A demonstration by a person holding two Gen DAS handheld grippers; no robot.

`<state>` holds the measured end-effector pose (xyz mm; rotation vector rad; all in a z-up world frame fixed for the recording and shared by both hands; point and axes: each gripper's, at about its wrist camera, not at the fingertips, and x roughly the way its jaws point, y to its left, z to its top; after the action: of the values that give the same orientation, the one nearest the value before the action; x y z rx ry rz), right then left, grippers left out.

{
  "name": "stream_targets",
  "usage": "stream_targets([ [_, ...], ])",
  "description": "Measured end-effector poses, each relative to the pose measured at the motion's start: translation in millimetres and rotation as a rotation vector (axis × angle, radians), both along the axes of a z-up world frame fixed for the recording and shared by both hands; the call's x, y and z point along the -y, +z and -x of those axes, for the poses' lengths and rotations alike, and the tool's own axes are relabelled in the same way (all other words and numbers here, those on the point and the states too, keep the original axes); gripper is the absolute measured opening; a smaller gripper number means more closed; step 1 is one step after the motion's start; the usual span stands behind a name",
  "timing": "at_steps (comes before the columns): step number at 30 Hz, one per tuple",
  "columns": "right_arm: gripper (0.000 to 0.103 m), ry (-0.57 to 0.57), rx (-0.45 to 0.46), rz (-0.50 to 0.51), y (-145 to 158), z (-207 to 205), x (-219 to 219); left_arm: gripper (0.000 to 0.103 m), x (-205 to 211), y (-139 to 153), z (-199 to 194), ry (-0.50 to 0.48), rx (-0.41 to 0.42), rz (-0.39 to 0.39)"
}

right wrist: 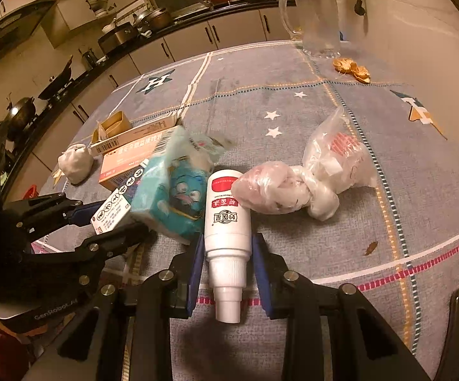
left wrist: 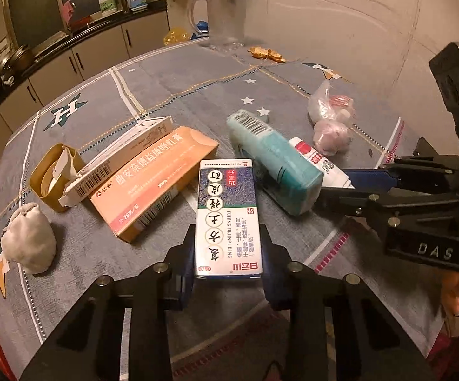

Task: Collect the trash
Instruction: 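Grasp white-blue medicine box with left tool while right tool lifts spray bottle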

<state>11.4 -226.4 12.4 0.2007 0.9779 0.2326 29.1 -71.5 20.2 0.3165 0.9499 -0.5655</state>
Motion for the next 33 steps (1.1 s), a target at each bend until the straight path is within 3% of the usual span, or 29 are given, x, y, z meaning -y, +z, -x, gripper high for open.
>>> stream_targets([
  [4, 0.033, -0.008, 0.003, -0.005, -1, 1, 0, 0.034, -1, -6, -9, 0.050, -0.028, 0.005],
  [11, 0.032, -0.005, 0.029, 0.005, 3, 18, 0, 0.033, -11, -3, 8, 0.105, 0.011, 0.024],
  [16, 0.032, -0.012, 0.065, -0.028, 12, 38, 3, 0.033, -32, 9, 27, 0.194, 0.041, 0.095],
  [21, 0.033, 0.047, 0.130, -0.057, 26, 54, -13, 0.033, -52, 18, 41, 0.301, 0.099, 0.110],
  [33, 0.033, 0.109, 0.117, -0.045, 26, 48, -43, 0.033, -89, 21, 48, 0.411, 0.122, 0.107],
])
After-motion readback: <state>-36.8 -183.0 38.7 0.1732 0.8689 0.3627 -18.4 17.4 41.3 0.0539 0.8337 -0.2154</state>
